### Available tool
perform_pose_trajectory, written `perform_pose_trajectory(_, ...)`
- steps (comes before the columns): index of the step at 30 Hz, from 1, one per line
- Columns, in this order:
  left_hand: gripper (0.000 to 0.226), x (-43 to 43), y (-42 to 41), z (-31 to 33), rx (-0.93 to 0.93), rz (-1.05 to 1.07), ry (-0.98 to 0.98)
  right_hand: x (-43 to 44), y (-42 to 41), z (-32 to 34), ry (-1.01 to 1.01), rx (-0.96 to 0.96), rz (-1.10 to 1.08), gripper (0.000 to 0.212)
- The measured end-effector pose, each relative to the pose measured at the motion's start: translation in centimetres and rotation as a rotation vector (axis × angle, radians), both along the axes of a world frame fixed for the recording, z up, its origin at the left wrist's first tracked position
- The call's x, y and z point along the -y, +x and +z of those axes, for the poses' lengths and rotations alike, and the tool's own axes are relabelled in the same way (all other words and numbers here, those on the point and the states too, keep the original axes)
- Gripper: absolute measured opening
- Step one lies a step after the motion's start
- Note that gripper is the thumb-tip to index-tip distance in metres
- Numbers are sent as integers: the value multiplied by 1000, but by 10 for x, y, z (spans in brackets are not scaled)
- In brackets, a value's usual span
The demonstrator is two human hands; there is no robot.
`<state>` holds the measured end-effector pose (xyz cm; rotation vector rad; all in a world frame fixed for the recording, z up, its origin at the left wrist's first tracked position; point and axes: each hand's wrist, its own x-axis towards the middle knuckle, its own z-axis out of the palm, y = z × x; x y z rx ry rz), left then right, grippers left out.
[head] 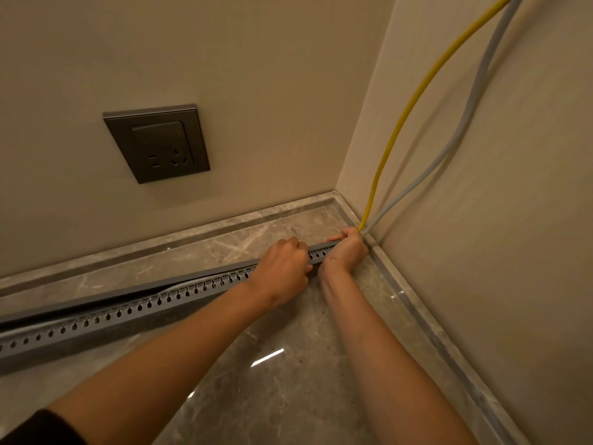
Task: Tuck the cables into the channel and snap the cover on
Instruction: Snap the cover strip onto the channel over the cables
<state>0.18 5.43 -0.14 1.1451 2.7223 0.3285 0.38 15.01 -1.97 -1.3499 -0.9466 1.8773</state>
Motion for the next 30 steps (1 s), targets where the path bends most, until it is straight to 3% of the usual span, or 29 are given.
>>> perform_pose_trajectory(11, 32, 2, 2, -9, -46, 7, 62, -1, -2, -2, 2, 47, -2, 31)
perform_pose_trajectory(20, 37, 35, -28, 3, 207, -34, -60, -5, 5, -6, -6, 22, 95, 30)
perform_pose_trajectory(26, 44, 51, -29, -4, 153, 37, -9, -6, 12, -8, 187, 61, 216, 6)
perform_pose_trajectory(30, 46, 48, -32, -6, 66, 90, 28, -7, 15, -11, 294, 151, 317, 29)
